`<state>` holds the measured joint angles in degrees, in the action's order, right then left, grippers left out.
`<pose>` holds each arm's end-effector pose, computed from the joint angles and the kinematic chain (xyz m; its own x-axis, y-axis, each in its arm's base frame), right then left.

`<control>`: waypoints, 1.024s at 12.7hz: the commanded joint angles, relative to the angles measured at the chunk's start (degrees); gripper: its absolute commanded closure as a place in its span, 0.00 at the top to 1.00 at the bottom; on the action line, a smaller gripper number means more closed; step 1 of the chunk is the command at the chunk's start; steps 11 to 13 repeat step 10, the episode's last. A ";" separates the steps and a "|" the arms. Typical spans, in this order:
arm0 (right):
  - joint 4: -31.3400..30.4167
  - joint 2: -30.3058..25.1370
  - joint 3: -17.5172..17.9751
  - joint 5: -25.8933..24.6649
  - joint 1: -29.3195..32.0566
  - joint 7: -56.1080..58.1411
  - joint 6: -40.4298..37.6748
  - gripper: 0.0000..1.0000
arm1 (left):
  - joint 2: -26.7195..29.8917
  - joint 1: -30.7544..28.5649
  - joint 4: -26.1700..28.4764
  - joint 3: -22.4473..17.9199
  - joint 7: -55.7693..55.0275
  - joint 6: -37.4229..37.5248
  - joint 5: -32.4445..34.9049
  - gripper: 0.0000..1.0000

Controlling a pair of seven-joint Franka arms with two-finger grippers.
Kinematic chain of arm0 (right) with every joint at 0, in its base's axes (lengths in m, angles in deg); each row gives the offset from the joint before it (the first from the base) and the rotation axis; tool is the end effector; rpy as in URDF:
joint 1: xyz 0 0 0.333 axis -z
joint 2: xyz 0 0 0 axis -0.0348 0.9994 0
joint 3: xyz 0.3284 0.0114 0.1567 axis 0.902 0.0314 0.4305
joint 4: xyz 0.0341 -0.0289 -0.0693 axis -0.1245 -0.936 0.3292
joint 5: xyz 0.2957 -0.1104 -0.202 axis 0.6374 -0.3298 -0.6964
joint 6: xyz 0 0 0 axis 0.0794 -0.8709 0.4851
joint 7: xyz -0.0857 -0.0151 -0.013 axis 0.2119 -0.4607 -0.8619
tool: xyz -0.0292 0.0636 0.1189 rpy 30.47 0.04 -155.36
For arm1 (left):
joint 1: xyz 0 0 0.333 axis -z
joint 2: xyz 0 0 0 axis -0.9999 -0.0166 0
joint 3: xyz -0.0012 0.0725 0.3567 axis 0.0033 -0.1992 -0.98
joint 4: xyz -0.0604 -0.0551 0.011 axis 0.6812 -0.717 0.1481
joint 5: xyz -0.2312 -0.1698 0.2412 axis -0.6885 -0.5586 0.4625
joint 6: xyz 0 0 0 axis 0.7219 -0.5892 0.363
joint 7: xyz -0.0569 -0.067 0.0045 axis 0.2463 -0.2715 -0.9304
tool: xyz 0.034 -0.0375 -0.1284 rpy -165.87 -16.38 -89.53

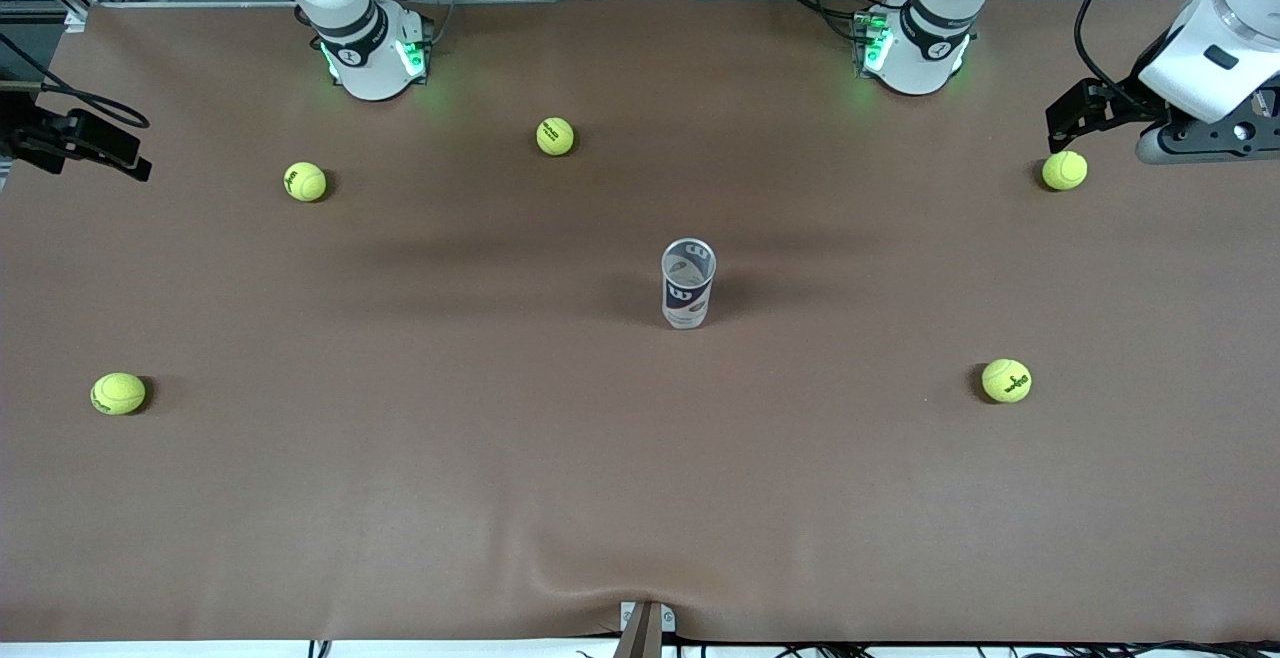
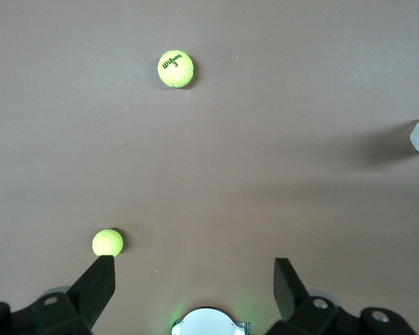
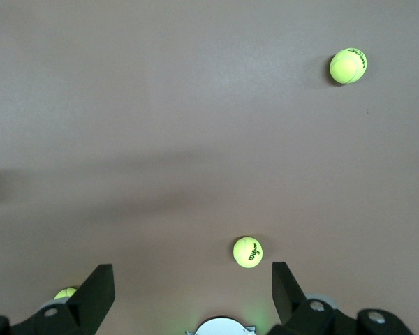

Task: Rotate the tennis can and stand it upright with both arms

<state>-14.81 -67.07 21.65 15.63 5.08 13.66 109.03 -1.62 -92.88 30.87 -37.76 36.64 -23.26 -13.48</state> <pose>0.5008 -0.0237 0.6571 0.9902 -0.1044 -0.0931 -0.1050 -0.9945 -0.0017 0.4606 -0.0571 0.6373 0.9974 -0.0064 -0.0712 -0.0105 -0.9983 -0.0566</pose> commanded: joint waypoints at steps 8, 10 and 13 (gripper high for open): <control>0.95 0.46 -0.17 -0.15 -0.45 -0.56 -0.26 1.00 | 1.21 -2.06 -2.02 -0.31 3.92 1.03 -1.78 1.00; 0.95 0.46 -0.17 -0.23 -0.53 -0.56 -0.26 1.00 | -0.98 -2.15 -5.70 -0.31 3.83 3.73 -1.87 1.00; 0.95 0.46 -0.17 -0.23 -0.53 -0.56 -0.26 1.00 | -0.98 -2.15 -5.70 -0.31 3.83 3.73 -1.87 1.00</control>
